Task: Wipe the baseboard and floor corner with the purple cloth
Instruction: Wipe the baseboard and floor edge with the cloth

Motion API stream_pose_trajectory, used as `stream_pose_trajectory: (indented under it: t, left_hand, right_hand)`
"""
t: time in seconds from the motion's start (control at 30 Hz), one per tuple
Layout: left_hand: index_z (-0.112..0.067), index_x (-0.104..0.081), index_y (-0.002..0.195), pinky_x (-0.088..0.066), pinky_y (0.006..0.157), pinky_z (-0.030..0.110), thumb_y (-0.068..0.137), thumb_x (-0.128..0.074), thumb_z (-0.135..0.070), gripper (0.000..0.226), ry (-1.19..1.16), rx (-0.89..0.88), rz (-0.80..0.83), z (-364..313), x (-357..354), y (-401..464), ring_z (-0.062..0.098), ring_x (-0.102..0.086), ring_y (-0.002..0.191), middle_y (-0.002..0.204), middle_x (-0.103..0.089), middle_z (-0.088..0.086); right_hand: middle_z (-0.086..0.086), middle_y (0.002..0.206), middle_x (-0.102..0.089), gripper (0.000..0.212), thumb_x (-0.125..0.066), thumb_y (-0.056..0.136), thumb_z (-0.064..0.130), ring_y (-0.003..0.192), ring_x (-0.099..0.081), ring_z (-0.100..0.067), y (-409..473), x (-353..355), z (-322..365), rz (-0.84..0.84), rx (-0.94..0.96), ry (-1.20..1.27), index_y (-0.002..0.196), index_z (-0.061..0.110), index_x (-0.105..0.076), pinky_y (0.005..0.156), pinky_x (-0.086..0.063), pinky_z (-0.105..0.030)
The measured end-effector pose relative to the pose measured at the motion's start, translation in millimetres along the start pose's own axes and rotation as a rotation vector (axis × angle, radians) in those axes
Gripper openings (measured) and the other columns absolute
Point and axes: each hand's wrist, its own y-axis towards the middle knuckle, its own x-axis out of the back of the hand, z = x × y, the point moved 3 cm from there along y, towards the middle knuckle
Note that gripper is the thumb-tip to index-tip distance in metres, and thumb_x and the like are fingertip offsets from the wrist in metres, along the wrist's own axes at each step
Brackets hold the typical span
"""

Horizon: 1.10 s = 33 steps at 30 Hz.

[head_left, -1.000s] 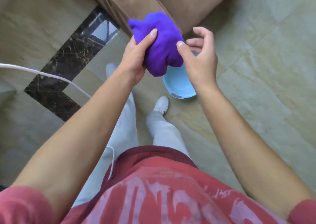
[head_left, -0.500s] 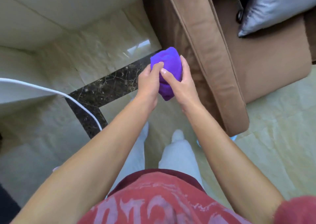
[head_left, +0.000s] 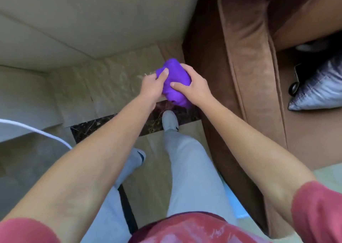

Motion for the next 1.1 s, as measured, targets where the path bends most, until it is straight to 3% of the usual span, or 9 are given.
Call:
stream_pose_trajectory:
  t: [0.07, 0.2, 0.27, 0.4, 0.53, 0.63, 0.77, 0.93, 1.1]
  left_hand:
    - [-0.001, -0.069, 0.115, -0.062, 0.083, 0.042, 0.095, -0.065, -0.034, 0.039, 0.200, -0.044, -0.030, 0, 14, 53, 0.022, -0.070, 0.078, 0.091, -0.070, 0.008]
    - [-0.015, -0.067, 0.116, -0.050, 0.083, 0.023, 0.089, -0.067, -0.030, 0.031, 0.622, -0.104, -0.112, 26, 68, 154, 0.018, -0.064, 0.099, 0.103, -0.069, 0.001]
    - [-0.022, -0.068, 0.113, -0.053, 0.095, 0.034, 0.081, -0.064, -0.034, 0.034, 0.787, -0.161, -0.118, 52, 94, 205, 0.028, -0.067, 0.108, 0.113, -0.072, 0.007]
    - [-0.021, -0.057, 0.135, -0.046, 0.104, 0.042, 0.088, -0.067, -0.034, 0.049, 1.067, -0.279, -0.085, 108, 117, 290, 0.037, -0.054, 0.127, 0.140, -0.057, 0.014]
    - [-0.021, -0.047, 0.145, -0.038, 0.111, 0.051, 0.089, -0.065, -0.039, 0.061, 1.221, -0.430, -0.097, 152, 130, 372, 0.035, -0.039, 0.142, 0.156, -0.042, 0.009]
    - [-0.023, -0.040, 0.150, -0.032, 0.114, 0.056, 0.090, -0.063, -0.048, 0.069, 1.274, -0.418, -0.164, 185, 153, 419, 0.035, -0.029, 0.149, 0.163, -0.032, 0.010]
    - [-0.017, -0.047, 0.145, -0.035, 0.110, 0.060, 0.091, -0.062, -0.049, 0.065, 1.213, -0.435, -0.231, 221, 197, 452, 0.038, -0.035, 0.145, 0.160, -0.035, 0.014]
    - [-0.013, -0.049, 0.143, -0.032, 0.112, 0.063, 0.091, -0.064, -0.044, 0.063, 1.340, -0.543, -0.224, 229, 227, 463, 0.042, -0.033, 0.146, 0.159, -0.036, 0.020]
    - [-0.021, -0.036, 0.152, -0.031, 0.111, 0.064, 0.094, -0.053, -0.054, 0.069, 1.335, -0.370, -0.425, 250, 251, 448, 0.043, -0.026, 0.148, 0.162, -0.026, 0.020]
  right_hand:
    - [0.004, 0.130, -0.067, 0.063, -0.077, 0.081, 0.034, 0.114, -0.062, -0.016, 51, -15, -21, -0.008, -0.017, -0.082, 0.139, 0.027, -0.054, 0.094, -0.044, -0.018]
    - [-0.007, 0.128, -0.068, 0.065, -0.073, 0.081, 0.040, 0.114, -0.064, -0.034, 151, -46, -75, -0.057, -0.090, -0.275, 0.141, 0.029, -0.047, 0.092, -0.048, -0.031]
    - [-0.010, 0.129, -0.067, 0.069, -0.072, 0.082, 0.038, 0.114, -0.065, -0.036, 198, -66, -104, -0.101, -0.098, -0.322, 0.143, 0.029, -0.043, 0.093, -0.050, -0.035]
    - [-0.010, 0.131, -0.065, 0.068, -0.071, 0.082, 0.033, 0.114, -0.065, -0.036, 279, -111, -158, -0.163, -0.104, -0.380, 0.143, 0.027, -0.041, 0.095, -0.051, -0.039]
    - [-0.011, 0.131, -0.063, 0.067, -0.070, 0.083, 0.029, 0.114, -0.063, -0.037, 359, -144, -196, -0.183, -0.016, -0.509, 0.143, 0.026, -0.040, 0.092, -0.050, -0.039]
    - [-0.015, 0.136, -0.058, 0.068, -0.069, 0.082, 0.027, 0.120, -0.059, -0.039, 400, -147, -216, -0.327, 0.049, -0.577, 0.145, 0.024, -0.042, 0.097, -0.049, -0.042]
    - [-0.015, 0.153, -0.042, 0.076, -0.064, 0.082, 0.032, 0.135, -0.046, -0.038, 433, -163, -238, -0.512, 0.103, -0.576, 0.151, 0.024, -0.033, 0.109, -0.043, -0.044]
    - [-0.017, 0.146, -0.047, 0.057, -0.058, 0.088, 0.029, 0.126, -0.050, -0.041, 443, -168, -252, -0.551, 0.173, -0.822, 0.142, 0.022, -0.045, 0.101, -0.045, -0.045]
    - [-0.020, 0.152, -0.044, 0.062, -0.055, 0.080, 0.015, 0.138, -0.043, -0.039, 455, -188, -252, -0.739, 0.035, -0.384, 0.142, 0.014, -0.051, 0.115, -0.034, -0.039]
